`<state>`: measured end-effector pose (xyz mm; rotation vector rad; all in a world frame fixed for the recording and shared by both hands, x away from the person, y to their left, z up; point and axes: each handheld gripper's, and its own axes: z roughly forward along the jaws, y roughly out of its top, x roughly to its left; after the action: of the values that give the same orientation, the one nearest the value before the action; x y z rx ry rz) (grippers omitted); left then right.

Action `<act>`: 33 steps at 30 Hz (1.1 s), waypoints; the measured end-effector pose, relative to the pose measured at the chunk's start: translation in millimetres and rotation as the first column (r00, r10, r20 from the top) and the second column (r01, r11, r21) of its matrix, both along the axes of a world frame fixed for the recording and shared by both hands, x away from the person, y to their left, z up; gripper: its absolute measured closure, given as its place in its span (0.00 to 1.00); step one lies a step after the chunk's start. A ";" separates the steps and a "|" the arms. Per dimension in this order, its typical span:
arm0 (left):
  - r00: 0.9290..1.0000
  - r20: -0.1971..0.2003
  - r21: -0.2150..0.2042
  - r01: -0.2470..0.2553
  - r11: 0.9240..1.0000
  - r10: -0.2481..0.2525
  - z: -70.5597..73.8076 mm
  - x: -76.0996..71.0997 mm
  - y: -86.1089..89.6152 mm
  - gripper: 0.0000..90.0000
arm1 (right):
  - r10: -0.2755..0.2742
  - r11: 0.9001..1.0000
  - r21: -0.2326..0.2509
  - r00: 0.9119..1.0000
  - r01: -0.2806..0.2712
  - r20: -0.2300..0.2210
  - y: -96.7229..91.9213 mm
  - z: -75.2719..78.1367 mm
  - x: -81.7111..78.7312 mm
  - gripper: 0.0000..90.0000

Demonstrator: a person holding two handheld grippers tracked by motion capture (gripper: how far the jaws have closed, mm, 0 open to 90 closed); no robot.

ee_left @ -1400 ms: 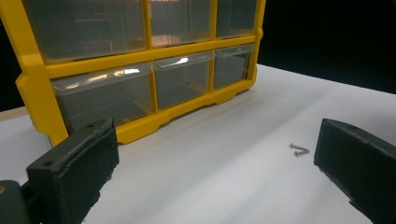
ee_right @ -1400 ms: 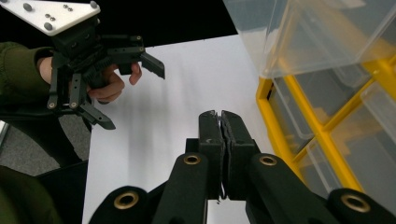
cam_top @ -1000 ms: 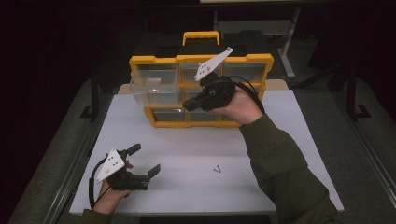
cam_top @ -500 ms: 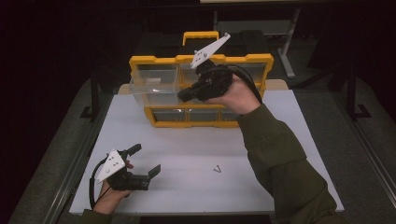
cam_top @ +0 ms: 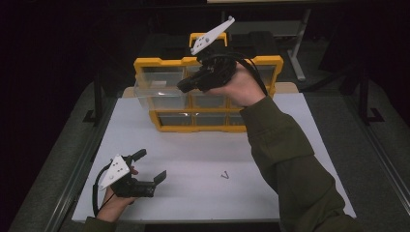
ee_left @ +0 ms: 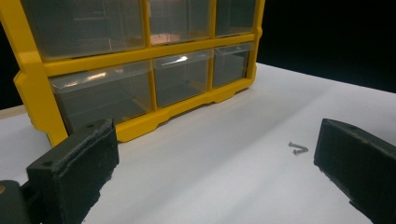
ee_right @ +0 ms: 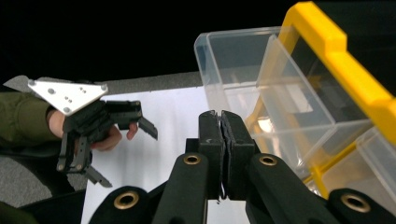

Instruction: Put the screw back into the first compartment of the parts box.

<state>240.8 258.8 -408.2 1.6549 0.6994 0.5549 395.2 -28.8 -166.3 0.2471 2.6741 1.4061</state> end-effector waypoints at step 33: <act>1.000 -0.006 0.005 -0.001 1.000 0.001 0.7 -0.7 0.9 0.00 | -0.043 0.998 -0.039 0.999 0.042 -0.019 44.9 -1.0 38.2 0.97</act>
<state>240.1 259.7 -407.5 1.6617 0.7041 0.5530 433.4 16.1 -167.3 0.3140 2.6923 1.3454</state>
